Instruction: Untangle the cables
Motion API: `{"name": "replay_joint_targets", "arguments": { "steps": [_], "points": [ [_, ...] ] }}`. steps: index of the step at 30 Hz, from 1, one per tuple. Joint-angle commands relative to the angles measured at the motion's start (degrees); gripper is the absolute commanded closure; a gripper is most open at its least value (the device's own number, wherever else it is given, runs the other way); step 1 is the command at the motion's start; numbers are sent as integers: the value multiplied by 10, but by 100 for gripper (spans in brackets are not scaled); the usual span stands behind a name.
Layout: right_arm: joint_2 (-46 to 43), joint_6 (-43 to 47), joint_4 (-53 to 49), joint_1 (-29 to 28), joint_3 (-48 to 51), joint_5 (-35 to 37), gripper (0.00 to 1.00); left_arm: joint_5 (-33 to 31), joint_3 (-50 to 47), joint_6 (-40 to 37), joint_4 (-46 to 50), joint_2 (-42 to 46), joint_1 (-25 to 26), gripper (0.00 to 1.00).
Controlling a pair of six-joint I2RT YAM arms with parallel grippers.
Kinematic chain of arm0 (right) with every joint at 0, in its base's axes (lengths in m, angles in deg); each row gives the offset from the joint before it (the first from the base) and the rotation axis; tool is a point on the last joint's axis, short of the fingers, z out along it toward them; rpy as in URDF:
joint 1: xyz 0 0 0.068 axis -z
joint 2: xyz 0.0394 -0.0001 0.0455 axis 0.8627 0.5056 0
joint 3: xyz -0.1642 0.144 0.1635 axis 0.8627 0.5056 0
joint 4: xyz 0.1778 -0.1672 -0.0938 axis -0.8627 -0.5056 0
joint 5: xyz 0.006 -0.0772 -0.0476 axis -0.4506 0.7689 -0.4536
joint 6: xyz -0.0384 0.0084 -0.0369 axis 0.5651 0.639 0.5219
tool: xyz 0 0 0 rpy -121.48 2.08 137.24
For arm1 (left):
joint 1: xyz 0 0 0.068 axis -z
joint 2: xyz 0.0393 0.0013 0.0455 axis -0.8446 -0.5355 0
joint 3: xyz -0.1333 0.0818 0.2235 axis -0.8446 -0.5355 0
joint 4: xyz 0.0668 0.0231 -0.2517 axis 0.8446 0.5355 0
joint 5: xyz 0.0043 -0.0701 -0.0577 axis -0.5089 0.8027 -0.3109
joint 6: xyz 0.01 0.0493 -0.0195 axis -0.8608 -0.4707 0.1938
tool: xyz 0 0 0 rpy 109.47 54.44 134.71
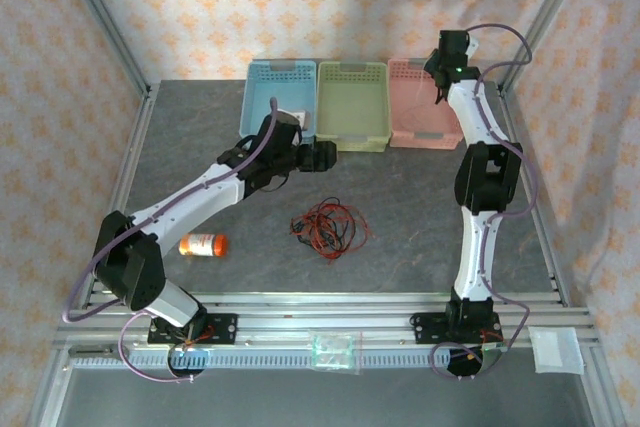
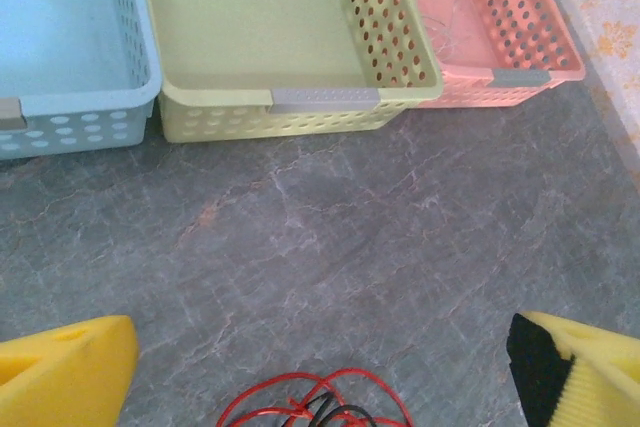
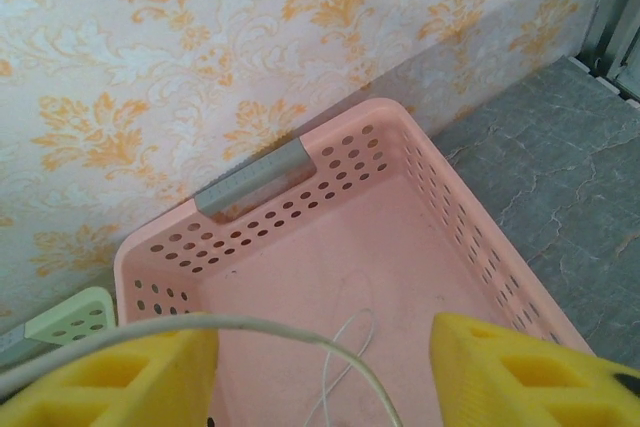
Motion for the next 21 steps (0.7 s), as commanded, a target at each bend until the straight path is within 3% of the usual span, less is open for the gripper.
{"name": "replay_joint_targets", "arguments": {
  "steps": [1,3,6,10,13,15,19,21],
  "points": [
    [-41,5,-31,-3,1,26,47,1,-29,17,-26,19,6,6],
    [6,14,-133,-3,-73,47,47,10,-46,26,-38,22,6,7],
    [85,11,-269,5,-198,-26,50,21,-63,37,-53,22,6,7],
    [14,13,-137,6,-22,-228,45,32,-70,46,-71,15,7,8],
    [-47,-16,-24,8,78,-280,38,35,-68,49,-81,9,8,11],
    [-46,-3,-56,5,49,-238,35,37,-68,54,-89,6,9,14],
    [-2,96,-204,-39,-72,91,35,43,-65,58,-103,-3,11,19],
    [15,117,-245,-48,-91,175,34,45,-59,56,-106,-11,13,19]
  ]
}}
